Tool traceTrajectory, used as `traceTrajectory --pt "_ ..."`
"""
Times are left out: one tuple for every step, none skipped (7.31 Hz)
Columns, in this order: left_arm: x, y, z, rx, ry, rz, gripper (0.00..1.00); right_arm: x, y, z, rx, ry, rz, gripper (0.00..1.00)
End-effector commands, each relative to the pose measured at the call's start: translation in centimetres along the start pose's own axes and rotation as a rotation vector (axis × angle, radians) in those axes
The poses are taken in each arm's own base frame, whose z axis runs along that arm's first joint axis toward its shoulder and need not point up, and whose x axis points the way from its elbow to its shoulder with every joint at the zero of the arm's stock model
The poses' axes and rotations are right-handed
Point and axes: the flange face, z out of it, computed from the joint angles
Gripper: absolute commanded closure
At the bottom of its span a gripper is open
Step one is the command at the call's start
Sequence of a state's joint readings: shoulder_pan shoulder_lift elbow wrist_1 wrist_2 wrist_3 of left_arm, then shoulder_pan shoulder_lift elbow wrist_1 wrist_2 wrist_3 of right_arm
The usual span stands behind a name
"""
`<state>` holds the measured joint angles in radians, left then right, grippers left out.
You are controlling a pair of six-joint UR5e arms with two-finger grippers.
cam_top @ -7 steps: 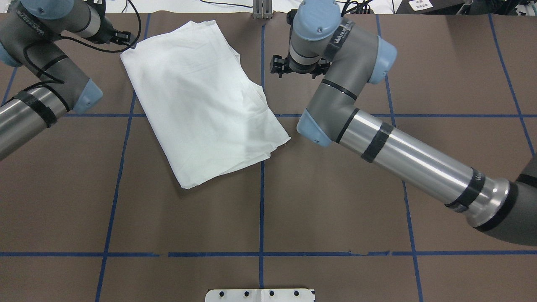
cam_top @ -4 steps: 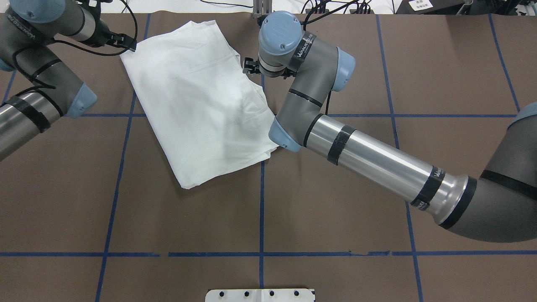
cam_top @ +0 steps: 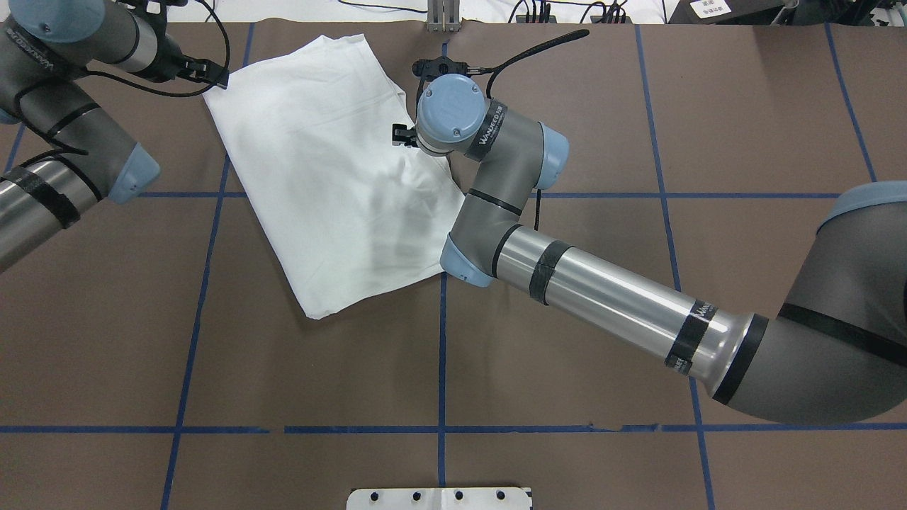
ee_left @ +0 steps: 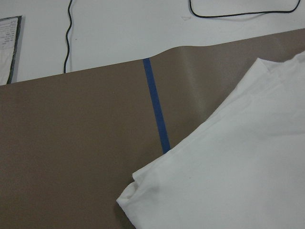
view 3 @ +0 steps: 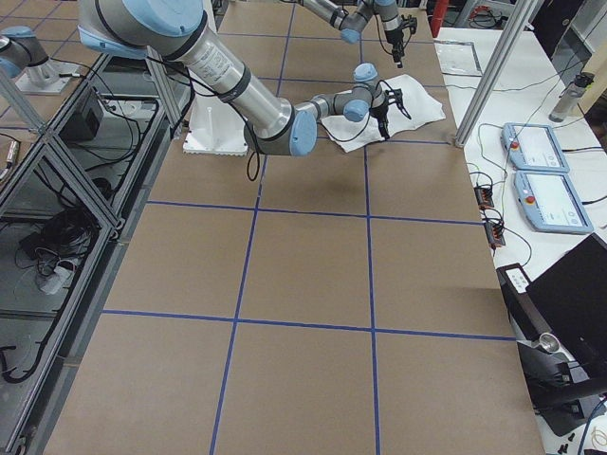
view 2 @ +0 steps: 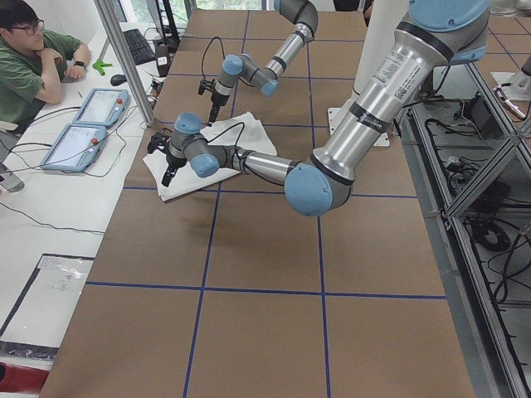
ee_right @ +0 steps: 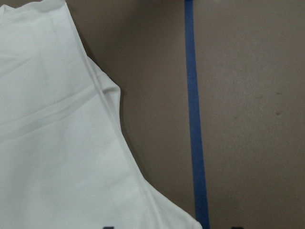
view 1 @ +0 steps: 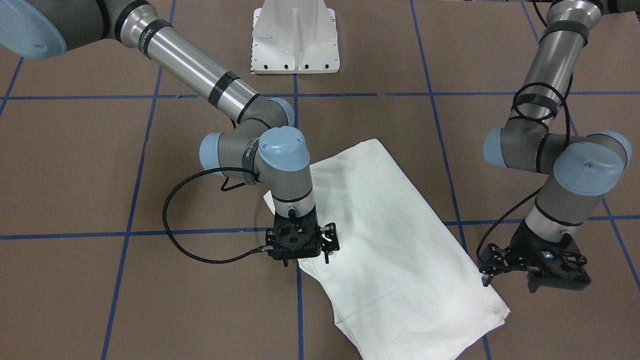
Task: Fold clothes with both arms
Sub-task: 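Press the folded shirt with the right gripper and drag it toward the robot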
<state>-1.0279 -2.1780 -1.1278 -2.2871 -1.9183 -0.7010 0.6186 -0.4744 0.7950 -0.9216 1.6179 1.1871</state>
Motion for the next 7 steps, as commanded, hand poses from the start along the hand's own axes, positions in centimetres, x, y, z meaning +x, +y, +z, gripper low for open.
traceTrajectory --pt "0.2 0.0 -0.05 0.002 0.002 0.002 0.0 0.15 0.73 0.64 -0.003 0.009 -0.004 0.16" --pt "0.11 0.08 -0.01 0.001 0.001 0.002 0.0 0.2 0.75 0.71 -0.004 0.011 -0.004 0.16" --pt "-0.11 0.26 0.12 -0.003 -0.002 0.0 0.0 0.2 0.75 0.71 -0.004 0.011 -0.004 0.2" --pt "-0.06 0.24 0.07 -0.002 -0.001 0.001 0.0 0.1 0.71 0.64 -0.003 0.009 -0.002 0.33" --pt "-0.11 0.27 0.12 -0.003 -0.002 0.0 0.0 0.09 0.71 0.64 -0.003 0.009 -0.002 0.51" --pt "-0.2 0.34 0.16 -0.004 -0.003 -0.001 0.0 0.02 0.97 0.74 -0.006 0.01 -0.004 0.69" --pt "-0.15 0.32 0.11 -0.003 -0.002 0.0 0.0 -0.1 1.21 0.79 -0.008 0.009 -0.006 0.88"
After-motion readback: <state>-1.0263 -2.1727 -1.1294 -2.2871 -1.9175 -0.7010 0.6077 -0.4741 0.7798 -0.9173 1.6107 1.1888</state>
